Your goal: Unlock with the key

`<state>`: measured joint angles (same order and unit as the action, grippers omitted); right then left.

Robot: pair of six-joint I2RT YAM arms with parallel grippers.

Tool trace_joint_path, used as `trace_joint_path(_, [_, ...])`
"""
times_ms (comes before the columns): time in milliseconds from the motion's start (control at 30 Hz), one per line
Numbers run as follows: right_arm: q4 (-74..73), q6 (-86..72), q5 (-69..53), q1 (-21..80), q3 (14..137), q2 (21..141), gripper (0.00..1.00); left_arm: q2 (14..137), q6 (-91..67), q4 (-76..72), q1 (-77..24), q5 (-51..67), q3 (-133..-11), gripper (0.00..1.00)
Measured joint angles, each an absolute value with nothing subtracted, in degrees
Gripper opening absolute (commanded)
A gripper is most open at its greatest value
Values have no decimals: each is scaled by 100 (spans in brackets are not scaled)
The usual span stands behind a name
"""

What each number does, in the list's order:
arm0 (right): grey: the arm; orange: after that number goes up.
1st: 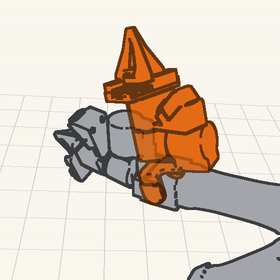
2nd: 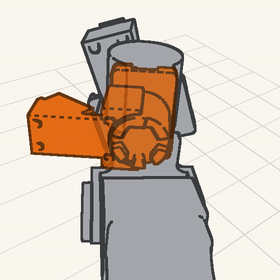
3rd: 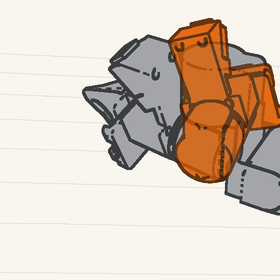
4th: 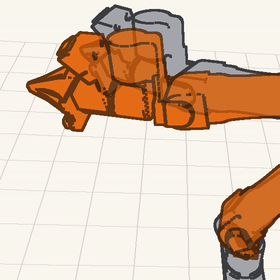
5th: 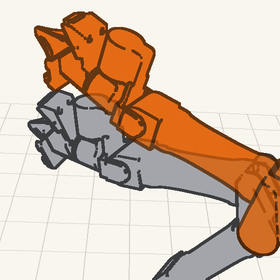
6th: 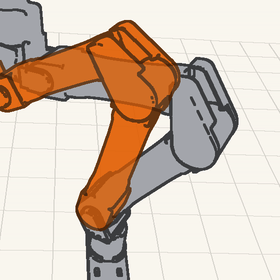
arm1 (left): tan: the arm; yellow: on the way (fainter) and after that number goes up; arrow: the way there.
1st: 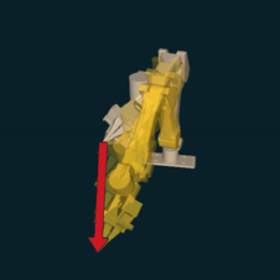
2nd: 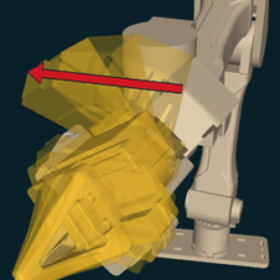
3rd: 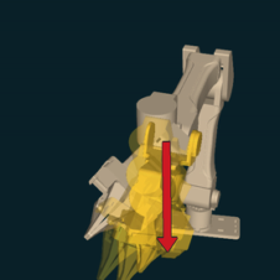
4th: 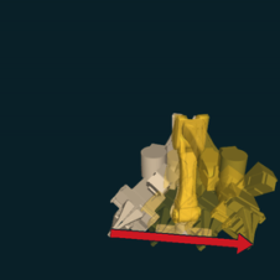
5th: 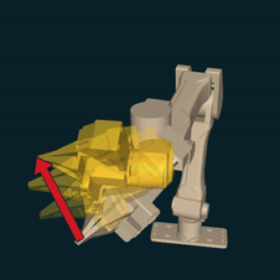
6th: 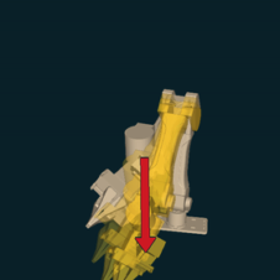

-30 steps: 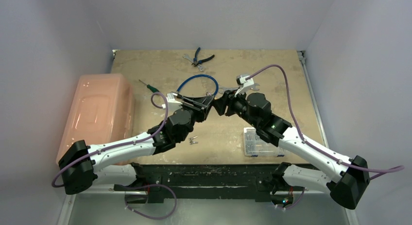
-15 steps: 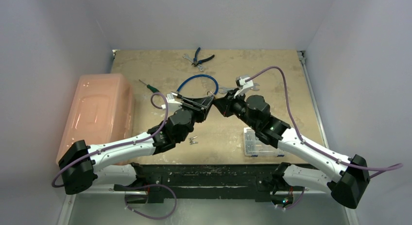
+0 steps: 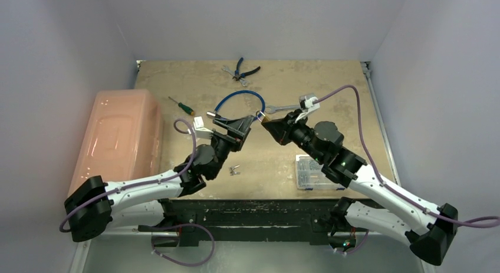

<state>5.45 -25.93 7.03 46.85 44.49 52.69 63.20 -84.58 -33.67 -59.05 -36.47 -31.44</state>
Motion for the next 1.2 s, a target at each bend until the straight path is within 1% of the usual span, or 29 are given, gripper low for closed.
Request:
trace_joint_path(100, [504, -2589, 460, 4685, 4449, 5048, 0, 6257, -7843, -4377, -5835, -3452, -2617, 89])
trace_joint_path(233, [416, -2585, 117, 4685, 4449, 4842, 0, 6272, -7227, -5610, -5776, -3122, -2104, 85])
trace_joint_path(367, [344, -2587, -134, 4685, 4449, 4783, 0, 6431, -6858, -6757, -5774, -2812, -1769, 81])
trace_joint_path(467, [340, -2591, -287, 4685, 4449, 4792, 0, 6626, -6733, -7269, -5758, -2596, -1640, 78])
trace_joint_path(700, [344, -2589, -698, 4685, 4449, 4882, 0, 6818, -6635, -7581, -5743, -2250, -1634, 67])
trace_joint_path(833, [344, -2585, -827, 4685, 4449, 4980, 0, 6838, -6635, -7581, -5739, -2176, -1636, 56])
trace_joint_path(1067, [351, -2495, -1037, 4685, 4449, 5089, 0, 6943, -6641, -7581, -5739, -2143, -1643, 39])
trace_joint_path(1100, [353, -2473, -1055, 4685, 4449, 5100, 0, 6954, -6643, -7581, -5739, -2145, -1645, 37])
trace_joint_path(1200, [349, -2359, -1063, 4685, 4445, 5127, 0, 6958, -6665, -7579, -5739, -2147, -1662, 36])
